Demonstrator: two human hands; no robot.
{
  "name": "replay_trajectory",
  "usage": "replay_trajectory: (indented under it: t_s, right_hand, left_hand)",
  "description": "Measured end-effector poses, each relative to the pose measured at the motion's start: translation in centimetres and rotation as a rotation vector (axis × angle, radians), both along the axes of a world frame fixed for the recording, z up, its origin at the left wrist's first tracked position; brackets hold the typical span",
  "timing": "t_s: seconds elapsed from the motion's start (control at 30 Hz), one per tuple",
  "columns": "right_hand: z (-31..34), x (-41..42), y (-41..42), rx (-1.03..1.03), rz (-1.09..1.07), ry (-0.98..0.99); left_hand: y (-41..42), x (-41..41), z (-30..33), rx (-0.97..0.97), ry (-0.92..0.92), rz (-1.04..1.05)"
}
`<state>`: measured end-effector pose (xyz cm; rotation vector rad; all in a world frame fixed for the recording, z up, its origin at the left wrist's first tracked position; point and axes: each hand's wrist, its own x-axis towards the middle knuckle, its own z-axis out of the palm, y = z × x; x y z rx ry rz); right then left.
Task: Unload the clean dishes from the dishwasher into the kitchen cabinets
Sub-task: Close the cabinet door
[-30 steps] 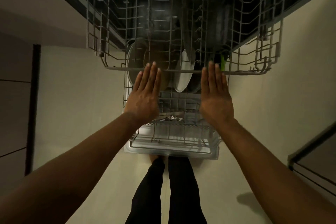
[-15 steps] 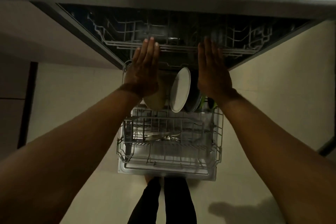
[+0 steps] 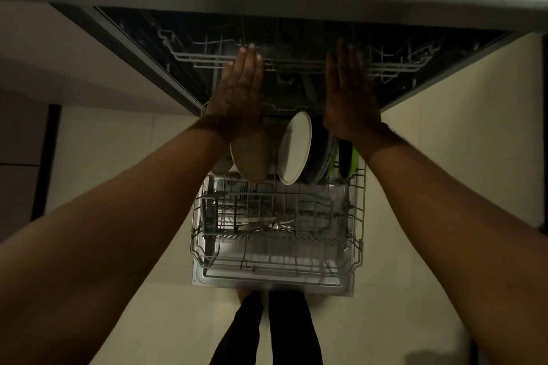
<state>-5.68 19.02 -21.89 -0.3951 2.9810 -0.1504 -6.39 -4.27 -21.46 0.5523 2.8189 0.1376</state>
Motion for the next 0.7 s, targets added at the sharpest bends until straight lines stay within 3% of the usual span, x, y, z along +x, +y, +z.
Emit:
replay_trajectory:
  t_s: [0.3,0.5,0.7]
  right_hand:
    - [2.1,1.2,-0.9,-0.045,0.006,-0.066]
    - [4.2,4.8,-2.5,-0.035,-0.038,-0.132]
    - [8.0,9.1,-3.2,0.012,-0.059,-0.132]
  left_hand:
    - [0.4,4.3,2.2,0.112,0.064,0.162]
    - [0.3,7.0,4.8,0.029,-0.04,0.162]
    - [-0.7,10.9,8.0,0.128,-0.041,0.193]
